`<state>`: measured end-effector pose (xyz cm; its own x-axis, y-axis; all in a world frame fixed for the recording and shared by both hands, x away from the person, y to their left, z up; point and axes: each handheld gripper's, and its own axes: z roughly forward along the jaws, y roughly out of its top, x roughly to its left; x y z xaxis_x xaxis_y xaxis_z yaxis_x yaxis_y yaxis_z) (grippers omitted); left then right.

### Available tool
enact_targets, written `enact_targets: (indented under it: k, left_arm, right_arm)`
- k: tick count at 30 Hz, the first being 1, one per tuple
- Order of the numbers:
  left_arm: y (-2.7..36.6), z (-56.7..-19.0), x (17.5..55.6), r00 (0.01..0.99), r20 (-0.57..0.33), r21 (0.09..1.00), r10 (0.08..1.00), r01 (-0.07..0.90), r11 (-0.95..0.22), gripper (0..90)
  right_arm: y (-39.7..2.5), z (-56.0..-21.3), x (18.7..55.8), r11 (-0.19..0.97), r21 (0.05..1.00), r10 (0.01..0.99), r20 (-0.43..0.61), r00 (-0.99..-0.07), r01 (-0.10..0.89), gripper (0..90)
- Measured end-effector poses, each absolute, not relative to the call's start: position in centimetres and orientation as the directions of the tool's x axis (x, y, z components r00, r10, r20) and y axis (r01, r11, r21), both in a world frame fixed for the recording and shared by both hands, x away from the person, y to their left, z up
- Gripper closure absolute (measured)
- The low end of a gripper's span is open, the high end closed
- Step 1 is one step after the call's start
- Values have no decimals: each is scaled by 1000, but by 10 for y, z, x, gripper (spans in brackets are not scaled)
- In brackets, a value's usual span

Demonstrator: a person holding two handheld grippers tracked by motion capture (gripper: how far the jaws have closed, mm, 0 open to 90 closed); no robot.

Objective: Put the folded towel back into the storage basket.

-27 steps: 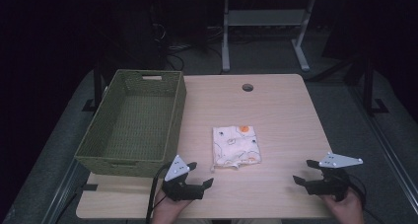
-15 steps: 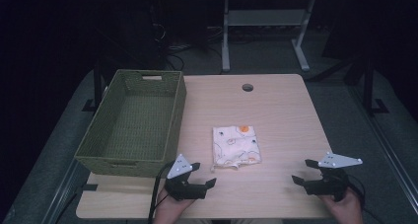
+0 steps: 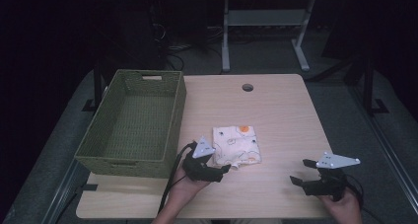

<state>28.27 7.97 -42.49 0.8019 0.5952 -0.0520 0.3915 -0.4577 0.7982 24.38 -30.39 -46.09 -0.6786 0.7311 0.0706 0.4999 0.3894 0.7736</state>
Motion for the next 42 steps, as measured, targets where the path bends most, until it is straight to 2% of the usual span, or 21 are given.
enact_targets:
  k: [7, 10, 14, 18, 34, 42]
  left_arm:
    - [49, -411, 311, 861, 37, 739, 507, 318, -593, 253]
    - [41, -407, 320, 874, 45, 722, 484, 306, -621, 255]
    - [19, -402, 341, 909, 101, 632, 404, 255, -732, 256]
    - [11, -406, 354, 922, 111, 581, 372, 243, -777, 291]
    - [-1, -445, 396, 926, 21, 444, 378, 330, -833, 362]
    - [-1, -446, 398, 932, 1, 449, 364, 325, -833, 416]
  right_arm:
    - [-302, -460, 244, 392, 779, 720, 71, -690, 489, 185]
    - [-301, -460, 245, 392, 779, 715, 78, -695, 490, 185]
    - [-301, -459, 246, 389, 782, 711, 80, -699, 486, 186]
    - [-301, -459, 246, 394, 783, 706, 78, -704, 482, 186]
    - [-300, -459, 246, 405, 782, 694, 74, -716, 473, 202]
    - [-299, -459, 246, 411, 780, 692, 71, -718, 473, 204]
